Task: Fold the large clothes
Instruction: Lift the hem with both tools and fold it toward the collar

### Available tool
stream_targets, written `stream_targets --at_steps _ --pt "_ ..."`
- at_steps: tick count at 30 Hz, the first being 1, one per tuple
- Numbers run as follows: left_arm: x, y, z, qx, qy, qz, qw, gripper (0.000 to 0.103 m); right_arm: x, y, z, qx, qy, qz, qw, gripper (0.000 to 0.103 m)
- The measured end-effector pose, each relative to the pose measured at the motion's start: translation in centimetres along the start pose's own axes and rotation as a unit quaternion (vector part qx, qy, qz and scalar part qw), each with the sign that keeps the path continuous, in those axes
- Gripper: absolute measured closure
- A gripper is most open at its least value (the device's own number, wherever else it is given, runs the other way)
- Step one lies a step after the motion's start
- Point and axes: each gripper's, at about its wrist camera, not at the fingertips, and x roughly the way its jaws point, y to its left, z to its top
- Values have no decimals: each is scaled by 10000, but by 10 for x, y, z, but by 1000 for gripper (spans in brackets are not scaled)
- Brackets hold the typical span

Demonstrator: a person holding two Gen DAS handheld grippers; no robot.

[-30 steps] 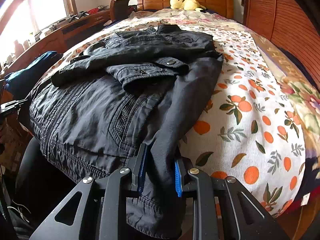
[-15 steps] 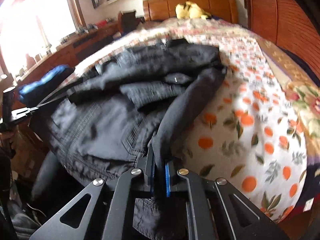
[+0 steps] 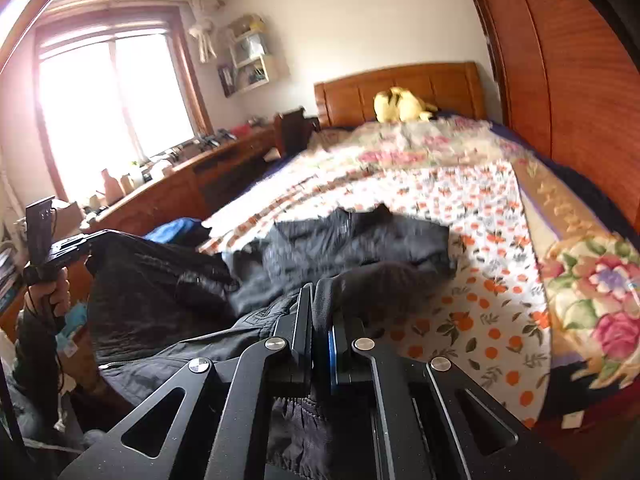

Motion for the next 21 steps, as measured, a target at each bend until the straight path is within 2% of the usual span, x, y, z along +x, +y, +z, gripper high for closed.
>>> stream_targets --at_steps 4,9,13,21 --pt "-14 -14 -4 102 -144 12 9998 97 -16 0 -16 17 2 -190 9998 98" --pt "11 -5 -17 -38 60 19 10000 97 5 -7 -38 90 217 -221 9995 98" --pt "40 4 -23 -192 225 83 9995 97 41 -8 -33 109 373 -268 9989 98" --pt "116 22 -19 -346 381 167 9985 97 157 -43 2 62 675 -513 9964 98"
